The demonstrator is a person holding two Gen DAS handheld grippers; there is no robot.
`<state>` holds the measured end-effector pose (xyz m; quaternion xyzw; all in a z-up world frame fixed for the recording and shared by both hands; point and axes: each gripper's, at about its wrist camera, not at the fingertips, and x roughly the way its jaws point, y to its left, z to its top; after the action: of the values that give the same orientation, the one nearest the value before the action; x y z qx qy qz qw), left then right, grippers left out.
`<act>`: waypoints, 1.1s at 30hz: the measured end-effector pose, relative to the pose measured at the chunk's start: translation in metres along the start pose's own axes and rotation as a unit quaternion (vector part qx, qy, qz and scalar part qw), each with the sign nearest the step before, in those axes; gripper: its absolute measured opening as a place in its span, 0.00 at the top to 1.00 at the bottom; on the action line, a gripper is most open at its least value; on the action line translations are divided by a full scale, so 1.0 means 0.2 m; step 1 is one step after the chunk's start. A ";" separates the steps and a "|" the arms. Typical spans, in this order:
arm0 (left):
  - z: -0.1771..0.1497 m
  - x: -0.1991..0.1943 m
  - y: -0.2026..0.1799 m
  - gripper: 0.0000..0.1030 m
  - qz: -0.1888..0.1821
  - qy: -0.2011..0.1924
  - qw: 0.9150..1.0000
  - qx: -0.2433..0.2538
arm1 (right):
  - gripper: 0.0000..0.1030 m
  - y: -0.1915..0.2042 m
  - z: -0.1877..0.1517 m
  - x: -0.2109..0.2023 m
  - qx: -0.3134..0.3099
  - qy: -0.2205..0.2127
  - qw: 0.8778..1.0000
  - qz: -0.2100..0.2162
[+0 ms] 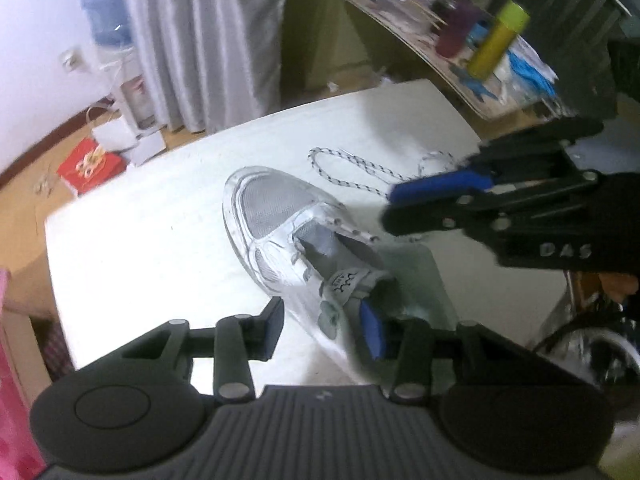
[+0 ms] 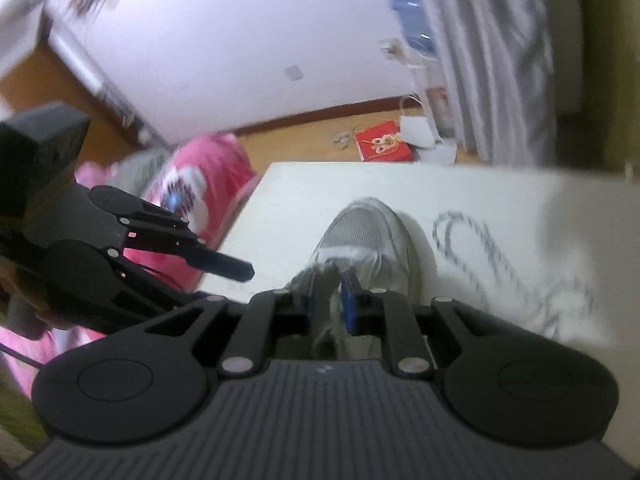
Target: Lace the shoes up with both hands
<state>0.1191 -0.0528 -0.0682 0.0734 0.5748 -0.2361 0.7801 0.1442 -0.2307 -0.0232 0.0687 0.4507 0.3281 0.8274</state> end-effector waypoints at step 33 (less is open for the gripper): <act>-0.23 0.00 0.21 0.66 -0.056 -0.065 0.981 -0.175 | 0.95 0.23 0.09 0.40 -0.301 0.180 0.936 0.027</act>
<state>0.0976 0.0016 -0.0895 -0.1120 0.5586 -0.1793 0.8020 0.1673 -0.1430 -0.0497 -0.2319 0.4702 0.4776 0.7050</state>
